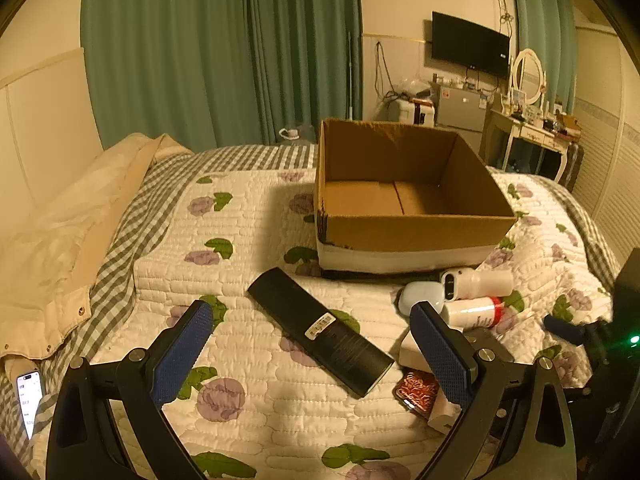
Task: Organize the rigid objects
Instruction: 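Grasp the black speaker with the left tool while the right tool grasps the black charger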
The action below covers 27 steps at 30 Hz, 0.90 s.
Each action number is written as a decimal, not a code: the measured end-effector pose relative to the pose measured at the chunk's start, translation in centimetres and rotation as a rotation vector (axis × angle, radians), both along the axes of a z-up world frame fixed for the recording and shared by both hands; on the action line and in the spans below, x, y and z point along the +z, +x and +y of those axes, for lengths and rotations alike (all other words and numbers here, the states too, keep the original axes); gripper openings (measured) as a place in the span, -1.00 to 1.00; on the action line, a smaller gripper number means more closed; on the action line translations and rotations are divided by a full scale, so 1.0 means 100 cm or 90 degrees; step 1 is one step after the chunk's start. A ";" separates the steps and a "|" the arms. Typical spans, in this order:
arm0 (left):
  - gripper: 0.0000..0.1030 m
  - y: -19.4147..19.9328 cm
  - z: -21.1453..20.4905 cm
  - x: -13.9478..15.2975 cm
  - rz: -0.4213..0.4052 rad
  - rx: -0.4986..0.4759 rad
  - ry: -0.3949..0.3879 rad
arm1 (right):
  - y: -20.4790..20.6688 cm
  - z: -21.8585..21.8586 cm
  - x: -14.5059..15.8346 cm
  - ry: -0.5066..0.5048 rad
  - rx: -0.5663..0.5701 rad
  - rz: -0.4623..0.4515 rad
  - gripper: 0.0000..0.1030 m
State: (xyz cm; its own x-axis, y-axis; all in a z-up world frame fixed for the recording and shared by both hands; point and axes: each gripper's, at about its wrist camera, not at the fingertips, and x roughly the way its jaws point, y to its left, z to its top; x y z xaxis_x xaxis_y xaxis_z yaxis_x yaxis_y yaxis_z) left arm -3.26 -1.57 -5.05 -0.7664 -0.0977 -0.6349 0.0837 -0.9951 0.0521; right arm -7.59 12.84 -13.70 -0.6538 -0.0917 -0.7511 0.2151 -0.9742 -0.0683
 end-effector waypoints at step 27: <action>0.84 -0.072 0.003 -0.066 -0.173 0.090 0.008 | -0.011 0.033 0.014 -0.098 0.003 -0.008 -0.20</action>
